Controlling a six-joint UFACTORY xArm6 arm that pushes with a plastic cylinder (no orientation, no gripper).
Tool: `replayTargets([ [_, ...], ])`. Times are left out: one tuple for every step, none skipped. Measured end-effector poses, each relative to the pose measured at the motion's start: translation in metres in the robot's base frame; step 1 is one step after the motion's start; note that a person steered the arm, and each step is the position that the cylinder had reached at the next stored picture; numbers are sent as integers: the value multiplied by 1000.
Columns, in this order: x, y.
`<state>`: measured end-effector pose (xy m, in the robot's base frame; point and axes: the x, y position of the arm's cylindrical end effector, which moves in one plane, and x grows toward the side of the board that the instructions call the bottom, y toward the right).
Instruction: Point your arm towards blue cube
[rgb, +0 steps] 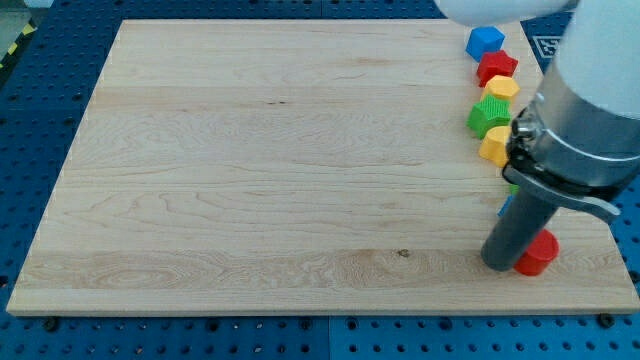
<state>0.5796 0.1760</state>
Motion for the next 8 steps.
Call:
replayTargets([
  [0,12],
  [0,4],
  [0,-6],
  [-8,-25],
  [-59,-62],
  [-125,-103],
  [-198,-118],
  [-274,-117],
])
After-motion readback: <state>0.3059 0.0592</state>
